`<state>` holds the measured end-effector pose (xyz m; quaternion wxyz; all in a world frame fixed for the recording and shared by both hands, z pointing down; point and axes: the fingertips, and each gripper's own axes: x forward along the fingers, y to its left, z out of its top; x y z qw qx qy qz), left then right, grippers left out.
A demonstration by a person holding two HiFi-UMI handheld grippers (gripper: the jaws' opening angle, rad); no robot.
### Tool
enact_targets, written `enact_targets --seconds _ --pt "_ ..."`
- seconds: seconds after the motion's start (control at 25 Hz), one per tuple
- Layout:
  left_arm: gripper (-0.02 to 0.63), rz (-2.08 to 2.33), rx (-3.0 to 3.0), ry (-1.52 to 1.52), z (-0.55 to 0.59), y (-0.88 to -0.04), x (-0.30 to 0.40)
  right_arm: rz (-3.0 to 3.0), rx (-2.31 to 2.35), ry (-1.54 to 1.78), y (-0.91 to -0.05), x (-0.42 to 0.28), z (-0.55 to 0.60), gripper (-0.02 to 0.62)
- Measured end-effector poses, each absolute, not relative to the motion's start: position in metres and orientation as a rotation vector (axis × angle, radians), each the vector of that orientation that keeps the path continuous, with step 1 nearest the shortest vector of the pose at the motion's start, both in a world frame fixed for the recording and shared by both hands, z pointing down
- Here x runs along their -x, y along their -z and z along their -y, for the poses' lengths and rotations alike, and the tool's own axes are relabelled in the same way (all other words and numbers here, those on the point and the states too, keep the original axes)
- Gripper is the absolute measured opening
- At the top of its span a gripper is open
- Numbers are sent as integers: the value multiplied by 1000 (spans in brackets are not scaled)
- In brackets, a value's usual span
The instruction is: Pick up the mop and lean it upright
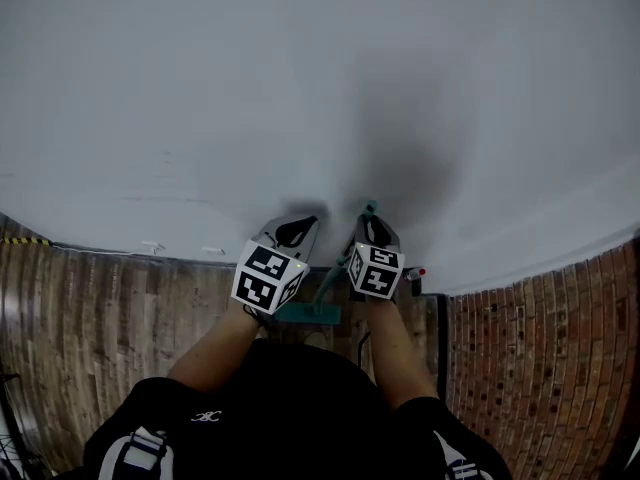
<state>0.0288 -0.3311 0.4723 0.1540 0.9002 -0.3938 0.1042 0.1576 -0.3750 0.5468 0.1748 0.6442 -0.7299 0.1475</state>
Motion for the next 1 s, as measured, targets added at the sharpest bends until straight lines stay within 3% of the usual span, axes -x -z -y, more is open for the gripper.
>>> enact_targets --seconds 1.0 --pt "-9 1030 -2601 -371 326 -490 -78 2181 -1767 -385 -527 -179 266 100"
